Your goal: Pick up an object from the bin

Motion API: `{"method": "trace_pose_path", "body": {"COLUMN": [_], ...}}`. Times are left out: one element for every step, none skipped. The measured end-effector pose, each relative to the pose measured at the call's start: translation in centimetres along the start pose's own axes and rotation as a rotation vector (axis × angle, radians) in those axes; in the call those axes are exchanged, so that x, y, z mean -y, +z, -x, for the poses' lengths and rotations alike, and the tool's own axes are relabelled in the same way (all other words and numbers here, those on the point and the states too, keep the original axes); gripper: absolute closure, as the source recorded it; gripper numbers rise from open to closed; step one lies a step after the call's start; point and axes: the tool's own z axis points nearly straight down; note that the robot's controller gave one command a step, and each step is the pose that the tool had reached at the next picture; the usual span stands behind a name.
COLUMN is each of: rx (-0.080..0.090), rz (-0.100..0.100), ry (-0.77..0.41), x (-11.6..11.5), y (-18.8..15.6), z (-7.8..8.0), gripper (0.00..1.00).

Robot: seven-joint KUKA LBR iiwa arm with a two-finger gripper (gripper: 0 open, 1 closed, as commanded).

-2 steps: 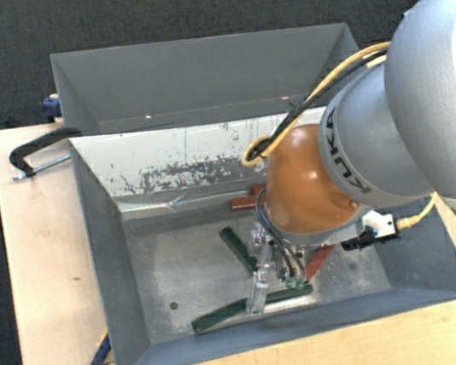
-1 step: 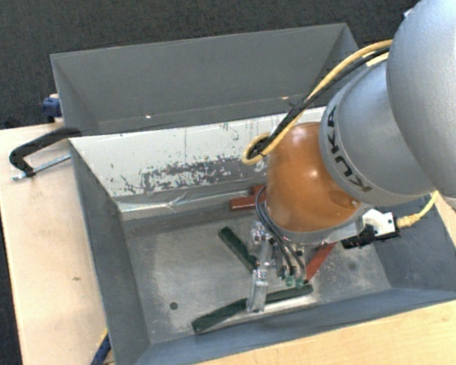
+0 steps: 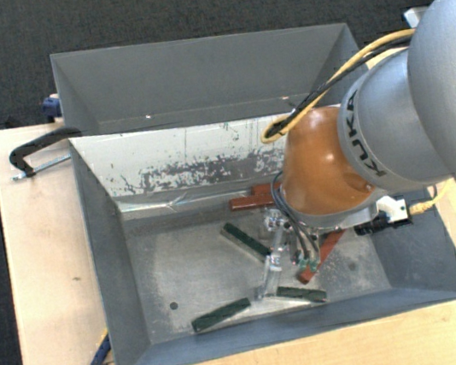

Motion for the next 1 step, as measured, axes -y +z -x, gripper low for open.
{"method": "trace_pose_path", "body": {"rx": [-0.001], "rz": [-0.002], "ry": [0.067], "x": [-1.84], "y": [-0.34], "z": [6.13], "gripper": [1.00]}}
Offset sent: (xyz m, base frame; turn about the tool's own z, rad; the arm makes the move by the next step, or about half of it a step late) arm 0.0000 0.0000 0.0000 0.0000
